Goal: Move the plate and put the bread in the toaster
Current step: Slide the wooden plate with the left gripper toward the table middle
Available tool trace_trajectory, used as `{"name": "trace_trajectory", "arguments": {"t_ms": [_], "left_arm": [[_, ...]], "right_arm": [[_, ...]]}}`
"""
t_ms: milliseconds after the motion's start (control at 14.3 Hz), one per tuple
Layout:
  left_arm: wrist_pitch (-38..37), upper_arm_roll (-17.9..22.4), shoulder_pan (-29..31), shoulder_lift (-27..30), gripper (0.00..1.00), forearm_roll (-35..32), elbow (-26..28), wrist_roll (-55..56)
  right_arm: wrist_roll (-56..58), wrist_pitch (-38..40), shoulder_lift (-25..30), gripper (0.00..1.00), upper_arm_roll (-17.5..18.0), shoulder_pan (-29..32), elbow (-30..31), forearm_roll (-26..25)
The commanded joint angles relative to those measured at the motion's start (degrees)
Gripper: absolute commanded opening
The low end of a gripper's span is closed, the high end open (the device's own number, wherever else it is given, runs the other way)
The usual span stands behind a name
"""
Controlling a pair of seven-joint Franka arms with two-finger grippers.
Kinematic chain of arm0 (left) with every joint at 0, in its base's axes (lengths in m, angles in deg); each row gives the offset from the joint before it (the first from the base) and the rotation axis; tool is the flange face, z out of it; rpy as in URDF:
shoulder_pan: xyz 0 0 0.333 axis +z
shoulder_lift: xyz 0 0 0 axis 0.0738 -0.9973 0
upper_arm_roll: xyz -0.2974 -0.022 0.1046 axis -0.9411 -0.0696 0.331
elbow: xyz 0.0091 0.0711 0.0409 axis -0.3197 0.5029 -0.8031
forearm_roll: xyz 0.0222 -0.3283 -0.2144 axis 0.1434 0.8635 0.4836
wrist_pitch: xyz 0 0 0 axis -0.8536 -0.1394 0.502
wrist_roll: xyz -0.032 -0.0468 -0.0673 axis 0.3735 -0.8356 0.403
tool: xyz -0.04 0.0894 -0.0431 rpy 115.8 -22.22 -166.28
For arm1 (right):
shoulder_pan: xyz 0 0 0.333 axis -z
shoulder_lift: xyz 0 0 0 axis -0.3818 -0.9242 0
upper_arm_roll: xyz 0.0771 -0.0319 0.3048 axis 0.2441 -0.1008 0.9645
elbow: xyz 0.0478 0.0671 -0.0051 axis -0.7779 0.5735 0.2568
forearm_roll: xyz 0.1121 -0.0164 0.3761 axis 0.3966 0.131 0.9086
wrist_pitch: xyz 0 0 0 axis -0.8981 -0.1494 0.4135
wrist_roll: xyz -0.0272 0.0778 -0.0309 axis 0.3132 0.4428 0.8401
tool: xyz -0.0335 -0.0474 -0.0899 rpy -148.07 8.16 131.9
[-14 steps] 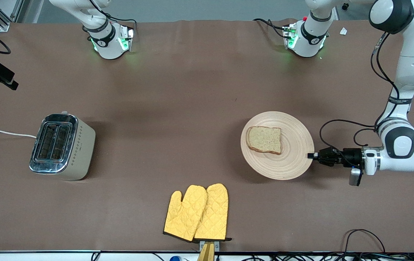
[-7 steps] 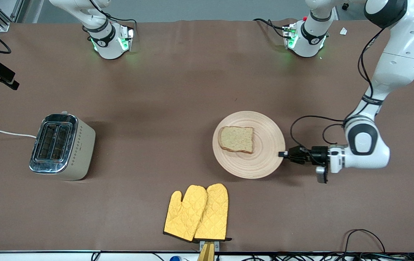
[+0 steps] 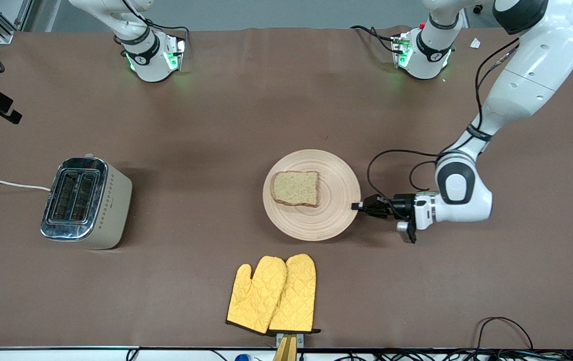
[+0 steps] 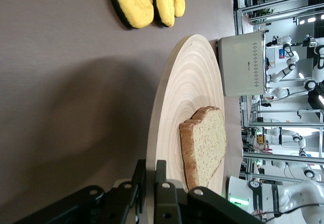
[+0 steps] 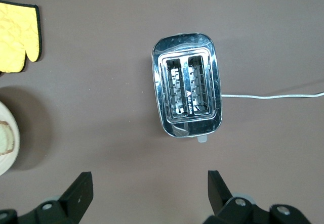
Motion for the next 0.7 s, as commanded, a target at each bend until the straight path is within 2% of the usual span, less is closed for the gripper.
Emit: {"name": "trace_trajectory", "arguments": {"t_ms": [0,210,490,559,629], "left_arm": [[4.15,-0.56,-3.23,0.11,0.01,4.84,0.73,0.16],[8.39,-0.48,-7.19,-0.42,0.01,9.5,0.64,-0.28],[11.03,-0.48,-9.31,-2.44,0.08,9.86,0.56,-0.45],[11.12,-0.48,-9.4,-2.97,0.16,9.86,0.56,-0.54],[11.12,-0.48,-9.4,-3.32,0.36,9.86,0.47,-0.54]], "right_arm": [[-0.11,2.21,0.61,1.0,0.36,0.64,0.26,0.81],[0.5,2.4,0.35,1.0,0.27,1.0,0.26,1.68],[-0.38,2.66,0.52,1.0,0.44,1.0,0.62,1.69],[-0.38,2.49,0.52,1.0,0.53,0.74,0.79,1.69],[-0.46,2.14,0.52,1.0,0.71,0.39,1.92,1.78]]}}
